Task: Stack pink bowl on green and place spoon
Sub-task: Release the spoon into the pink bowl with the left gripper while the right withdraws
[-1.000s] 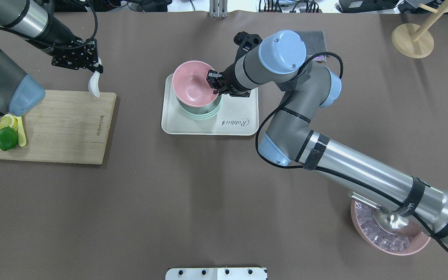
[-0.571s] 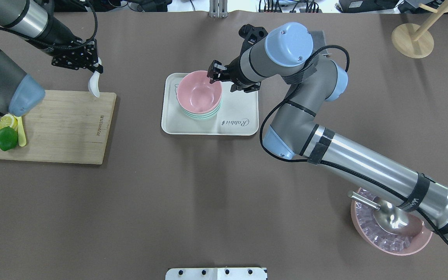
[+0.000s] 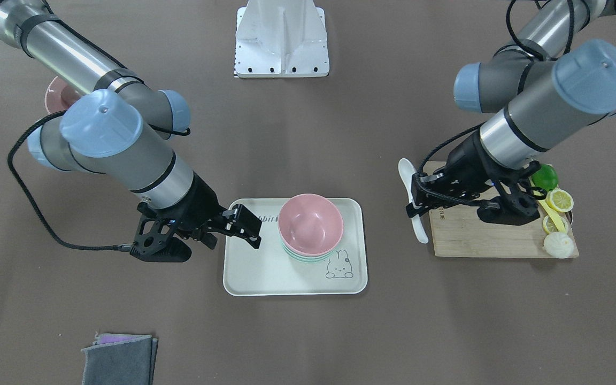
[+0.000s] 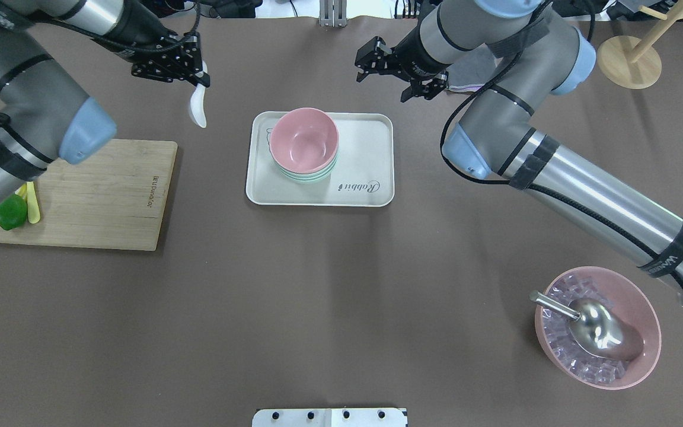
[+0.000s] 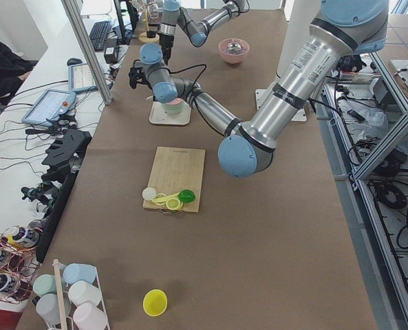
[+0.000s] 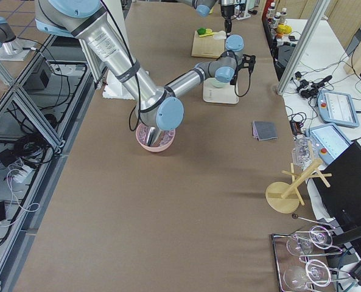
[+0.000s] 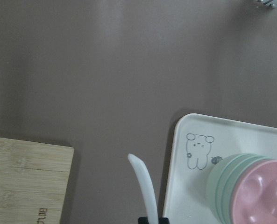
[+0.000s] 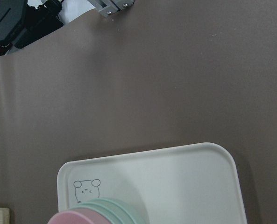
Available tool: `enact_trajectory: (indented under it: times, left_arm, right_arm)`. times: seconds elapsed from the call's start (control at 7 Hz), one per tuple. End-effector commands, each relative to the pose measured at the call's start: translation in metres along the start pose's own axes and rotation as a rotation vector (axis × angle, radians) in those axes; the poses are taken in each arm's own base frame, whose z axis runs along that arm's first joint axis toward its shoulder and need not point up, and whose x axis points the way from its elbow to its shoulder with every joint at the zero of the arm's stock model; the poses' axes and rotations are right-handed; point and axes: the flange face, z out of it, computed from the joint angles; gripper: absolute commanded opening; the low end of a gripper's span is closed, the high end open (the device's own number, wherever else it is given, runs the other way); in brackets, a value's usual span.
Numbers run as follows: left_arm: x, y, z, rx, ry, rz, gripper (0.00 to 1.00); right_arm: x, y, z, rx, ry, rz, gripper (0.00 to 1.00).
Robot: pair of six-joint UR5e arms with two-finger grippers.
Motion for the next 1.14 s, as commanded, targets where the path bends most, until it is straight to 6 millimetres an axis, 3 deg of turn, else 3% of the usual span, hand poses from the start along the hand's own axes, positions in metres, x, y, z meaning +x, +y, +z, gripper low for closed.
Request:
enact_trajectory:
  times: [0.0, 0.14, 0.29, 0.71, 0.86, 1.0]
  left_arm:
    - [0.054, 0.021, 0.062, 0.149, 0.061, 0.062, 0.0]
    - [0.085, 0.025, 0.081, 0.177, 0.066, 0.079, 0.0]
    - [0.099, 0.038, 0.097, 0.21, 0.061, 0.091, 0.0]
    - [0.094, 0.047, 0.12, 0.23, 0.058, 0.1, 0.0]
    - [0.093, 0.047, 0.121, 0.231, 0.054, 0.102, 0.6]
    - [0.09, 0.048, 0.122, 0.23, 0.052, 0.106, 0.98]
  right_arm:
    - [0.019, -0.024, -0.02, -0.008, 0.016, -0.008, 1.0]
    - [0.026, -0.027, -0.023, -0.006, 0.018, -0.005, 1.0]
    - [0.03, -0.028, -0.023, -0.006, 0.02, -0.003, 1.0]
    - [0.034, -0.028, -0.022, 0.0, 0.022, -0.003, 1.0]
    - [0.034, -0.028, -0.022, 0.0, 0.022, -0.003, 1.0]
    - [0.034, -0.028, -0.022, 0.0, 0.023, -0.002, 1.0]
